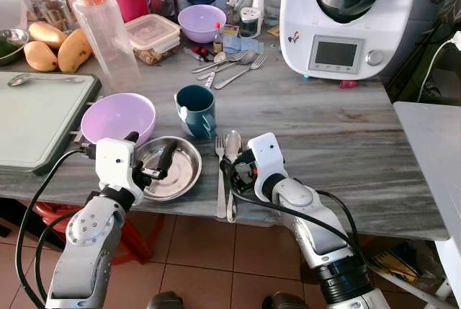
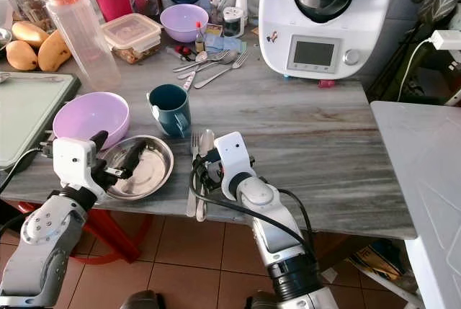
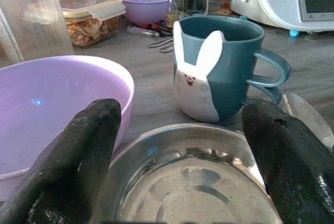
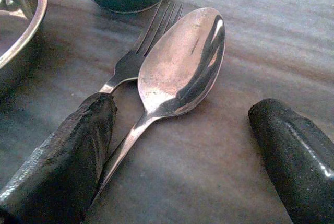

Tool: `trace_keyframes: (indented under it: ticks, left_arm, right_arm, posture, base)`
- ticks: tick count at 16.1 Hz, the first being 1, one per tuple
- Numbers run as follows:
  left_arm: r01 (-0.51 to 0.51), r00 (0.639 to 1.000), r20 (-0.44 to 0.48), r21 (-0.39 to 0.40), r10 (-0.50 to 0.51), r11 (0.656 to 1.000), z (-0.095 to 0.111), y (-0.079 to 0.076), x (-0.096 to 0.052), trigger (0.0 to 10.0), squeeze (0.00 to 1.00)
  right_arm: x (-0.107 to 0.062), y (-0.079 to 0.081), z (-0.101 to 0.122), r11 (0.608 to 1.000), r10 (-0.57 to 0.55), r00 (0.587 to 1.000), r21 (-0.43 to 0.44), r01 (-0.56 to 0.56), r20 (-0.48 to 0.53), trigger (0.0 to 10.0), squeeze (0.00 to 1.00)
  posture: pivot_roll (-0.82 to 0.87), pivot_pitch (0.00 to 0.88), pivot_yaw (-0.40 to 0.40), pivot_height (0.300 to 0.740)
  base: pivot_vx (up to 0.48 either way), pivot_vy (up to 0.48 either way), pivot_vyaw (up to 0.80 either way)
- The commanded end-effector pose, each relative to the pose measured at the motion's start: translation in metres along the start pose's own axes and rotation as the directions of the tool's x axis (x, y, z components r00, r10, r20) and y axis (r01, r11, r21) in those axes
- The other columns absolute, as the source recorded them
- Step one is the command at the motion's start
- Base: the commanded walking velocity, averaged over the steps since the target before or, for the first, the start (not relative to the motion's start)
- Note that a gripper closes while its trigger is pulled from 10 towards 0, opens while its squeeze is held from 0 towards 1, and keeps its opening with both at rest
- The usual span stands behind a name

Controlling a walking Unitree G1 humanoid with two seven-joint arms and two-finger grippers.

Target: Setting the table

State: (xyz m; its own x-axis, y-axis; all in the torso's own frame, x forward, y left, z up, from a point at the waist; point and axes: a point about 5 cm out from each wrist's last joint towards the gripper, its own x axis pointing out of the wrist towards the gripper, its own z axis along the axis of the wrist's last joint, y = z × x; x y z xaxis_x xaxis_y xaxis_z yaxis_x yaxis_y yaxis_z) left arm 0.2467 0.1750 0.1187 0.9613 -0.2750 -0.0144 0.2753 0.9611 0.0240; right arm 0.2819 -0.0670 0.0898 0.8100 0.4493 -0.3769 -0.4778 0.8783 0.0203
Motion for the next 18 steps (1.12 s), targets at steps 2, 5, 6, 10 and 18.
trace_keyframes:
  ticks: [2,5,6,10,18]
  left_arm:
    - [0.0,1.0,0.0,0.009,0.0,1.0,0.001,0.001,-0.001,10.0,0.0]
    - [-0.002,1.0,-0.001,0.007,0.002,1.0,0.001,0.0,-0.002,10.0,0.0]
    - [-0.003,1.0,-0.002,0.006,0.003,1.0,0.0,0.0,-0.002,10.0,0.0]
    - [-0.004,1.0,-0.001,0.01,0.004,1.0,0.001,0.002,-0.001,10.0,0.0]
    - [-0.005,1.0,0.0,0.013,0.005,1.0,0.001,0.002,0.0,10.0,0.0]
  right_arm:
    - [-0.001,-0.007,-0.014,1.0,-0.028,0.997,0.007,0.028,-0.066,10.0,1.0]
    - [-0.004,-0.024,-0.019,0.995,-0.102,0.99,0.007,0.103,-0.099,10.0,1.0]
    - [-0.005,-0.028,-0.02,0.993,-0.115,0.988,0.014,0.117,-0.102,10.0,1.0]
    - [-0.006,-0.035,-0.019,0.989,-0.143,0.985,0.026,0.146,-0.1,10.0,1.0]
    - [-0.001,-0.031,-0.005,0.993,-0.105,0.994,0.062,0.103,0.023,10.0,1.0]
  posture:
    - [0.04,0.052,0.025,0.74]
    - [0.04,0.052,0.023,0.74]
    - [0.04,0.052,0.024,0.74]
    - [0.04,0.051,0.028,0.74]
    - [0.04,0.049,0.028,0.74]
  base:
    - [0.0,0.0,0.0]
    - [0.0,0.0,0.0]
    - [0.0,0.0,0.0]
    - [0.0,0.0,0.0]
    - [0.0,0.0,0.0]
